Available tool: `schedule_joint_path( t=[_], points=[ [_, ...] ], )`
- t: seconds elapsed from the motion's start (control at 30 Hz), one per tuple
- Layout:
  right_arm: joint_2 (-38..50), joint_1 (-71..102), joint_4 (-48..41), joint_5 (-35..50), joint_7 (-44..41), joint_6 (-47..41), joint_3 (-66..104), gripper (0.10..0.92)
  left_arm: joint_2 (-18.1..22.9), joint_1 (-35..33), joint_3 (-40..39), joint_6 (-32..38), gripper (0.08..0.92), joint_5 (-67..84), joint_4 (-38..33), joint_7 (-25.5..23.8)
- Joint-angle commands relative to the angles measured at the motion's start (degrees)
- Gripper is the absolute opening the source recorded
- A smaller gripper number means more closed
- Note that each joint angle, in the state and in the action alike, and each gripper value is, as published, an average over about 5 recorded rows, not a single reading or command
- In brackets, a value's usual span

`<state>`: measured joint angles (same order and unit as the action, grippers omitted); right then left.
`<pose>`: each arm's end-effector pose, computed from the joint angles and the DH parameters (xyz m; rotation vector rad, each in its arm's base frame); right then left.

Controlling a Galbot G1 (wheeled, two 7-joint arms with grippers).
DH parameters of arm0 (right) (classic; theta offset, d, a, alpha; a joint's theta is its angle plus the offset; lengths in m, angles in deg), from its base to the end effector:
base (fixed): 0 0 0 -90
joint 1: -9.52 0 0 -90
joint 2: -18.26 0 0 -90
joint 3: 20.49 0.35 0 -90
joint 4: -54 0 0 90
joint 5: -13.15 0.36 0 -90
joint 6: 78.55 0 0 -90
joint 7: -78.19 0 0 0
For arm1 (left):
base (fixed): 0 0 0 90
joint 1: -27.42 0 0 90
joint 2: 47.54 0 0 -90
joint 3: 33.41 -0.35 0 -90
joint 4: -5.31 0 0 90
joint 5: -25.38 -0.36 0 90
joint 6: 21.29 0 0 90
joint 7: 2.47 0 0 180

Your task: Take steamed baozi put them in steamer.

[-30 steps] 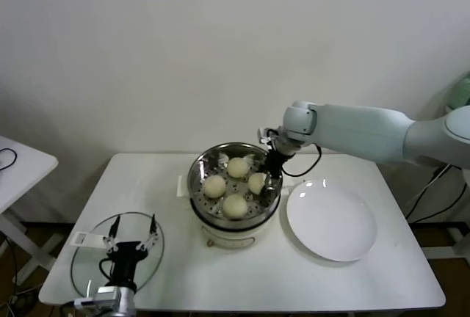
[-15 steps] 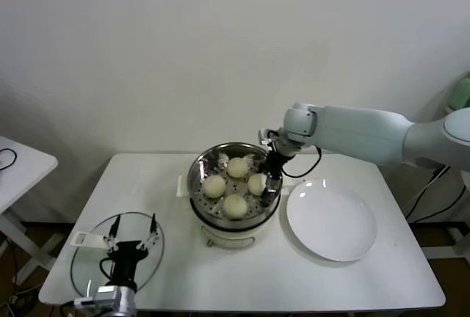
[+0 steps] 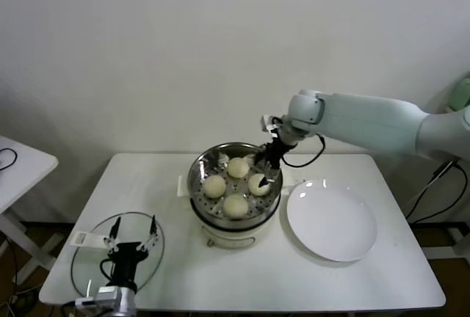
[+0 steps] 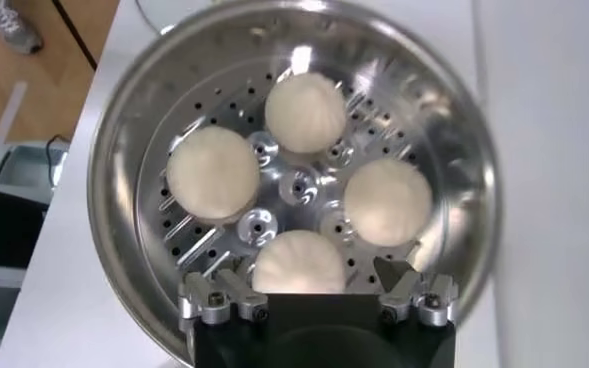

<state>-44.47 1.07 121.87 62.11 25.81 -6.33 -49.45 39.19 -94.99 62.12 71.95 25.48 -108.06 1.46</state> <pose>0.5829 0.0368 -0.0766 1.5041 -1.5243 1.1421 0.1678 0.0436 -0.3494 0.1897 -3.0370 -0.1505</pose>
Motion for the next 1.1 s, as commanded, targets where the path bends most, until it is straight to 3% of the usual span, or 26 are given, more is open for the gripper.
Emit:
schedule_joint_path(
  t=[0.03,0.37,0.73,0.9,1.1],
  points=[
    [9.5,-3.4,6.8,0.9,1.3,1.1,5.6,0.823,-0.6,0.0,0.0,0.8,0.823,0.6,0.6,-0.3],
    [27.5,3.1,18.5,-1.1,5.2,0.8,17.1,0.823,-0.6,-1.0,-0.2,1.8,0.823,0.8,0.3,-0.3],
    [46.8,42.0,27.5,-8.9,18.0,9.3,53.9,0.823,-0.1,-1.5,-0.8,3.3,0.823,1.0,0.9,-0.1],
    [48.7,59.9,30.7,-8.2,28.0,16.6,69.1,0.823,0.3,-2.1,-0.8,4.2,0.823,1.0,1.4,-0.2],
    [36.2,93.2,33.5,-15.3,29.4,17.5,107.1,0.823,0.3,-3.0,-0.5,4.6,0.823,0.6,1.1,-0.2]
  ],
)
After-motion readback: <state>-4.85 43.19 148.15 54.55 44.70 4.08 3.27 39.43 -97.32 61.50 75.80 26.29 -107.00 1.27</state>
